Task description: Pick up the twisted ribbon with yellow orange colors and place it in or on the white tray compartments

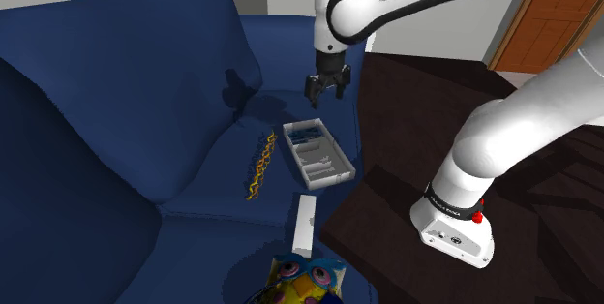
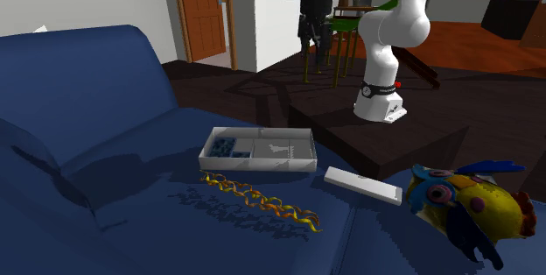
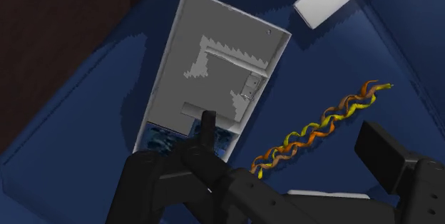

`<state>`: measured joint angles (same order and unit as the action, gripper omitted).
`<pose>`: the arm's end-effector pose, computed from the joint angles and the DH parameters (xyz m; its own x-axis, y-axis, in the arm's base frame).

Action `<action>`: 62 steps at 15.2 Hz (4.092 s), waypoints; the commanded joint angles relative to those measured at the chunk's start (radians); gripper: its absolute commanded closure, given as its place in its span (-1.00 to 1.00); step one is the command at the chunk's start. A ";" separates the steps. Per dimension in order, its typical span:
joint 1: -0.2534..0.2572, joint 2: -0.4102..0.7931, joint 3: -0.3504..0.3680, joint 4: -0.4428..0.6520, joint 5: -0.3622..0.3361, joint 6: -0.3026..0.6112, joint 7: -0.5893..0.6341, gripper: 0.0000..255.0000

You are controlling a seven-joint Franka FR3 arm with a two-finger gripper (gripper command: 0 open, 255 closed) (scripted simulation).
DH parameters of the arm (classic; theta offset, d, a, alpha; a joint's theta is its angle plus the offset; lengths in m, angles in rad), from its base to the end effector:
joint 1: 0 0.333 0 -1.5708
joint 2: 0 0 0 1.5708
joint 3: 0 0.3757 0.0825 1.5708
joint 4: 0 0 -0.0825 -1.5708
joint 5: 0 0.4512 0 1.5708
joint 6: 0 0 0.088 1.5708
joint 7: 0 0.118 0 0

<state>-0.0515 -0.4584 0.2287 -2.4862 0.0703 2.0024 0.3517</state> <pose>0.4276 0.0840 0.4557 0.9735 -0.2281 -0.0185 -0.2270 -0.9728 0.0469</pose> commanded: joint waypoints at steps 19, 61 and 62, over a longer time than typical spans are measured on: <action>0.022 0.832 0.078 0.384 -0.203 0.367 0.730 -1.00; 0.096 1.153 -0.001 0.675 -0.222 0.386 0.916 1.00; 0.095 1.143 0.001 0.672 -0.220 0.378 0.915 1.00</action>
<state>0.0446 0.6959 0.2270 -1.8114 -0.1523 2.3894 1.2672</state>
